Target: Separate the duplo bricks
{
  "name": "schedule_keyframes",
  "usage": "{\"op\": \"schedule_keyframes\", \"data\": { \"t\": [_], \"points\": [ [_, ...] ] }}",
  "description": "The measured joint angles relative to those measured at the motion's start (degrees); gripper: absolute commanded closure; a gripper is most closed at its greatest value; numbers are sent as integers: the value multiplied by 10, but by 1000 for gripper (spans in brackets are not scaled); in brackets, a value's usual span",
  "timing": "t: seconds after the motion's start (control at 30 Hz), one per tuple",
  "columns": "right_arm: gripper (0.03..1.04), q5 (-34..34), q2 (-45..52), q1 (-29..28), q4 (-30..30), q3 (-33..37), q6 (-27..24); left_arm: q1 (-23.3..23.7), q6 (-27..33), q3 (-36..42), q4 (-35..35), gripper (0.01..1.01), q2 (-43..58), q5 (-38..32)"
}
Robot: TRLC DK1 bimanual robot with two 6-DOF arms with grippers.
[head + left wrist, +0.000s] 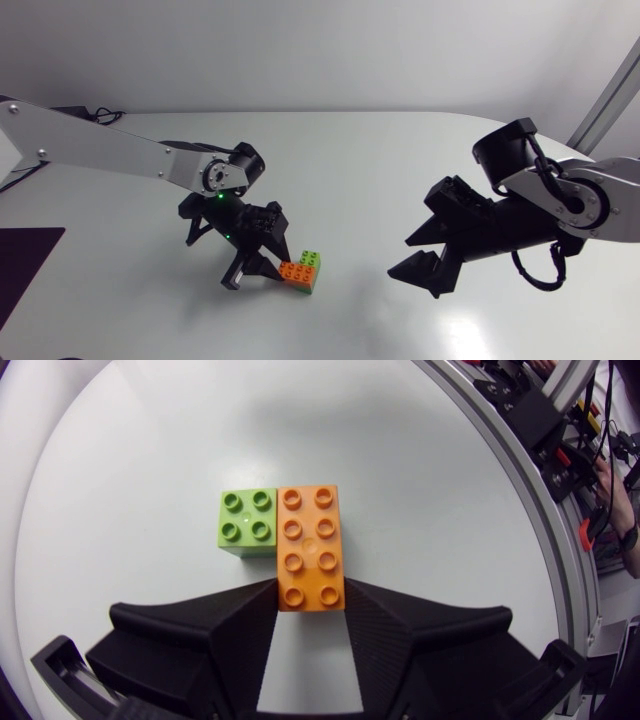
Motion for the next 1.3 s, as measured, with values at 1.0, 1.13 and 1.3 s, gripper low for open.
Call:
{"op": "schedule_keyframes", "data": {
  "t": [1.0, 1.13, 1.3],
  "points": [
    [66, -40, -66, -8, -17, -4, -66, -72, 69, -26, -14, 792, -101, -31],
    [66, -41, -69, -3, -35, -3, -108, -72, 123, -25, -50, 798, -101, -50],
    [66, -46, -54, 16, -35, -3, -149, -73, 169, 16, -103, 823, -92, -67]
  ]
}}
